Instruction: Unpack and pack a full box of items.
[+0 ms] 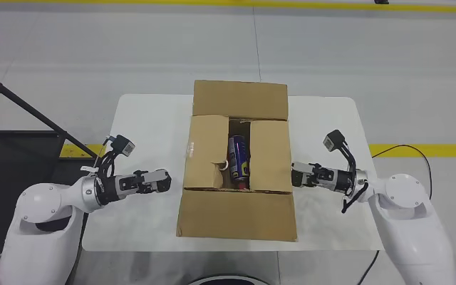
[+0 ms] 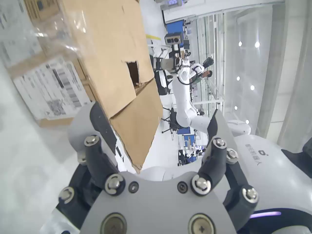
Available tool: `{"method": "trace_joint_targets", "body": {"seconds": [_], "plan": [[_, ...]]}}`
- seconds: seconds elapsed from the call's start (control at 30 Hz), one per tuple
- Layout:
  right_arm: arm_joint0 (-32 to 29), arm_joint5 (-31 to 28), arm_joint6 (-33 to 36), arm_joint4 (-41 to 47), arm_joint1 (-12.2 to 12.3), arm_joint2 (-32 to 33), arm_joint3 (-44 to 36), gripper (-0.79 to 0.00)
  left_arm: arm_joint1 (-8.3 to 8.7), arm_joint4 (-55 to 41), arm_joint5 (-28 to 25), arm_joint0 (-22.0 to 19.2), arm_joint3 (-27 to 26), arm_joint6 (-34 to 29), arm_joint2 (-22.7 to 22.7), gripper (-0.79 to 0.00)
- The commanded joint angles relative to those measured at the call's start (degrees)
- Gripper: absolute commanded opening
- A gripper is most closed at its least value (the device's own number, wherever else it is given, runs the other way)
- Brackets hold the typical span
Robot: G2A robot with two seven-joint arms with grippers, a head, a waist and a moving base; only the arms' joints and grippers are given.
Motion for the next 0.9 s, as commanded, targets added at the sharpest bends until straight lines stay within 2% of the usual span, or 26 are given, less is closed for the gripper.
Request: {"method": "trace_joint_targets", "body": {"seconds": [0.0,0.13,0.27,0.43,0.57,0.87], "plan": [[0.62,0.13,0.01,0.01,-0.09,-0.89,0.11,0.0,0.36,0.94,-0.83,0.82,0.59,-2.36,-0.46,0.0],[1.77,-0.11,-1.29,-0.32,-0.27,-2.25,0.03,0.0,1.05,5.33,-3.1,2.49,1.34,-4.67,-0.81,0.0],[1.82,-1.52,-4.84,0.52,-0.27,-1.07,-0.68,0.0,1.43,3.54,-3.32,2.65,2.47,-7.11,0.4,0.0],[1.07,-2.49,-12.07,0.86,-0.34,0.85,-2.43,0.0,1.71,-0.5,-4.76,1.11,4.69,-10.27,4.42,0.0],[1.02,-2.19,-12.54,0.89,-0.35,0.87,-2.56,0.0,2.02,-2.35,-5.78,-0.17,6.51,-10.27,7.71,0.0],[0.71,-2.15,-14.08,0.13,-0.41,0.64,-2.58,0.0,3.11,-7.52,-8.4,-3.23,10.16,-10.27,11.69,0.0]]}}
